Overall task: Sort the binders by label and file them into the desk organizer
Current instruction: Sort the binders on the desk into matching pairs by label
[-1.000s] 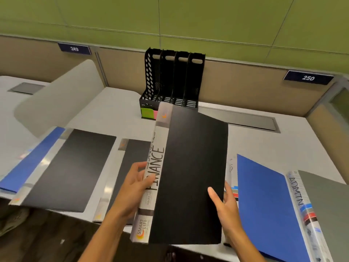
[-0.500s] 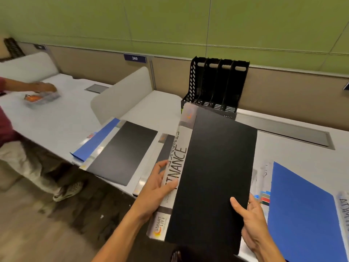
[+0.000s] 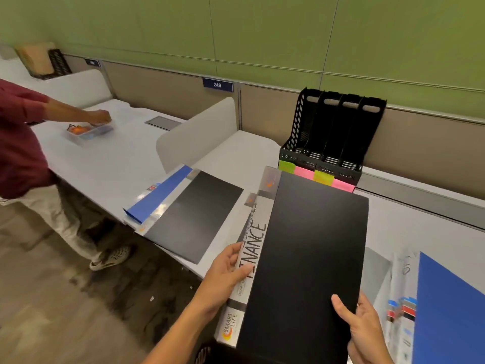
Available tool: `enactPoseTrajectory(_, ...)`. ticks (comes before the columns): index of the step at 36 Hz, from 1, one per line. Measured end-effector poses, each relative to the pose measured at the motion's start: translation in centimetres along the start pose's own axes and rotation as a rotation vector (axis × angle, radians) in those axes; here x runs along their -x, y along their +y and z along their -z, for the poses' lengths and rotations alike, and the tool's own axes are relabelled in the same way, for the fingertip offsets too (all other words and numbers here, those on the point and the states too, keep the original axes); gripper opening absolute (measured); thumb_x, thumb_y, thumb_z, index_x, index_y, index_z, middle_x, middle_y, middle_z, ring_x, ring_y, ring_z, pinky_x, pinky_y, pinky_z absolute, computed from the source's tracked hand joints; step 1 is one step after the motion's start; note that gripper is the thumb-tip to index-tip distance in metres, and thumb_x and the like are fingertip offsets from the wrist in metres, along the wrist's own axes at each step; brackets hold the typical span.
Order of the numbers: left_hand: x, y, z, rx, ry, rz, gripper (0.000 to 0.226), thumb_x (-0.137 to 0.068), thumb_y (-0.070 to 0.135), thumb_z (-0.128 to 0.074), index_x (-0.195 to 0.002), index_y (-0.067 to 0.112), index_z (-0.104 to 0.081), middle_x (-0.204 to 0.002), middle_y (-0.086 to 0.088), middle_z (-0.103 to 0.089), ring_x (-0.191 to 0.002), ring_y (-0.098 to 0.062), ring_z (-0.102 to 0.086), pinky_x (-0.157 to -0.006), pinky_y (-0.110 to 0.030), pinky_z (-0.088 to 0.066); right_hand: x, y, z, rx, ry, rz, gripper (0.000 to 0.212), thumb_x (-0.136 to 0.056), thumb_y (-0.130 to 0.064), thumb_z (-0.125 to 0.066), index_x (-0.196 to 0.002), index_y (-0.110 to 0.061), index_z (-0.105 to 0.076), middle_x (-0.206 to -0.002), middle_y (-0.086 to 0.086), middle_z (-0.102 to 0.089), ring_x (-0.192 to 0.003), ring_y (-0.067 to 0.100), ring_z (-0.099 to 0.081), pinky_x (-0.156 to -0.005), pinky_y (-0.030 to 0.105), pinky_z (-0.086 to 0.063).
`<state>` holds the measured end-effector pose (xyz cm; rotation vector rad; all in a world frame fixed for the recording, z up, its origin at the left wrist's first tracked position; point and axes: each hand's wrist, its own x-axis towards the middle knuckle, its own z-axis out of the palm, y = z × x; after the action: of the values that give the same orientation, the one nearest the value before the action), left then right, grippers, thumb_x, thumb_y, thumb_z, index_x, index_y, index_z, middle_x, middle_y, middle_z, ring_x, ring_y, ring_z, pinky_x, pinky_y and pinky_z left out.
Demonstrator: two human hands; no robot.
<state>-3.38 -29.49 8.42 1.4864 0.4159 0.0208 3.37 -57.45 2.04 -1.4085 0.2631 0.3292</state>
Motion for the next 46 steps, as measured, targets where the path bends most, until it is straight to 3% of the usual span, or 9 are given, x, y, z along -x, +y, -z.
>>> enactPoseTrajectory(4, -1.6, 0.0, 2.5, 0.018, -0.005, 0.019, 0.046, -0.088, 0.035, -0.073, -0.129, 0.04, -0.053, -0.123, 0.015, -0.07, -0.107, -0.018, -0.071, -0.079, -0.031, -0.061, -1.1, 0.7, -2.5, -0.069, -0.012, -0.008, 0.039, -0.081, -0.018, -0.075, -0.118, -0.031, -0.068, -0.117, -0.003, -0.074, -0.104, 0.018, -0.072, -0.079, 0.031, -0.061)
enactPoseTrajectory(9, -4.3, 0.5, 7.0, 0.079, -0.015, 0.07, 0.049, -0.087, 0.043, -0.071, -0.131, 0.032, -0.055, -0.122, 0.002, -0.072, -0.103, -0.027, -0.073, -0.076, -0.033, -0.061, -2.8, 1.4, -7.1, -0.08, -0.017, -0.006, 0.044, -0.084, -0.01, -0.073, -0.124, -0.026, -0.065, -0.119, 0.001, -0.073, -0.113, 0.026, -0.069, -0.104, 0.054, -0.048)
enactPoseTrajectory(12, -6.1, 0.7, 10.2, 0.05, -0.012, 0.078, 0.046, -0.089, 0.042, -0.07, -0.13, 0.031, -0.055, -0.12, 0.004, -0.073, -0.101, -0.026, -0.074, -0.074, -0.031, -0.06, -3.8, 1.8, -10.8, -0.083, -0.005, -0.013, 0.041, -0.085, -0.004, -0.07, -0.121, -0.025, -0.066, -0.116, 0.002, -0.075, -0.107, 0.023, -0.072, -0.102, 0.049, -0.049)
enactPoseTrajectory(16, -8.5, 1.0, 14.3, 0.004, -0.003, 0.076, 0.039, -0.092, 0.038, -0.069, -0.129, 0.035, -0.055, -0.117, 0.008, -0.073, -0.099, -0.022, -0.074, -0.073, -0.028, -0.06, -5.2, 2.9, -15.2, -0.12, 0.0, -0.021, 0.038, -0.086, 0.0, -0.069, -0.12, -0.016, -0.067, -0.116, 0.01, -0.074, -0.107, 0.031, -0.071, -0.097, 0.057, -0.052)
enactPoseTrajectory(24, -12.4, 0.9, 20.9, -0.011, 0.002, 0.088, 0.036, -0.093, 0.036, -0.068, -0.126, 0.042, -0.055, -0.116, 0.016, -0.072, -0.1, -0.014, -0.073, -0.075, -0.027, -0.06, -7.0, 4.2, -22.1, -0.096, -0.009, -0.016, 0.039, -0.089, 0.007, -0.064, -0.121, -0.015, -0.067, -0.115, 0.009, -0.075, -0.102, 0.022, -0.073, -0.072, 0.028, -0.061)
enactPoseTrajectory(36, -15.7, -1.5, 22.4, -0.057, -0.113, 0.185, 0.031, -0.098, 0.04, -0.06, -0.126, 0.046, -0.048, -0.115, 0.014, -0.071, -0.099, -0.014, -0.073, -0.084, -0.037, -0.062, -8.2, 5.7, -24.3, 0.106, 0.166, -0.043, 0.03, -0.088, 0.003, -0.07, -0.111, -0.018, -0.07, -0.104, 0.0, -0.078, -0.091, 0.01, -0.074, -0.065, 0.019, -0.058)
enactPoseTrajectory(40, -16.5, -2.5, 21.6, -0.015, -0.107, 0.228, 0.029, -0.1, 0.033, -0.059, -0.126, 0.041, -0.049, -0.108, 0.013, -0.074, -0.095, -0.012, -0.074, -0.079, -0.033, -0.062, -9.0, 6.3, -24.1, 0.245, 0.185, -0.105, 0.032, -0.091, -0.014, -0.072, -0.121, -0.024, -0.065, -0.112, -0.005, -0.075, -0.099, 0.014, -0.073, -0.084, 0.036, -0.058)
enactPoseTrajectory(43, -17.1, -3.0, 21.1, 0.02, -0.084, 0.258, 0.026, -0.1, 0.028, -0.058, -0.124, 0.037, -0.051, -0.102, 0.014, -0.075, -0.091, -0.012, -0.075, -0.071, -0.028, -0.061, -9.4, 6.3, -24.2, 0.403, 0.227, -0.152, 0.052, -0.093, -0.029, -0.07, -0.141, -0.024, -0.051, -0.138, -0.002, -0.06, -0.122, 0.021, -0.059, -0.107, 0.045, -0.047)
enactPoseTrajectory(46, -17.5, -3.5, 20.5, 0.027, -0.061, 0.287, 0.025, -0.1, 0.028, -0.058, -0.124, 0.032, -0.052, -0.105, 0.007, -0.075, -0.09, -0.015, -0.076, -0.069, -0.03, -0.061, -9.6, 6.0, -24.1, 0.581, 0.274, -0.161, 0.073, -0.094, -0.043, -0.066, -0.155, -0.02, -0.032, -0.156, 0.001, -0.039, -0.142, 0.025, -0.04, -0.117, 0.045, -0.035)
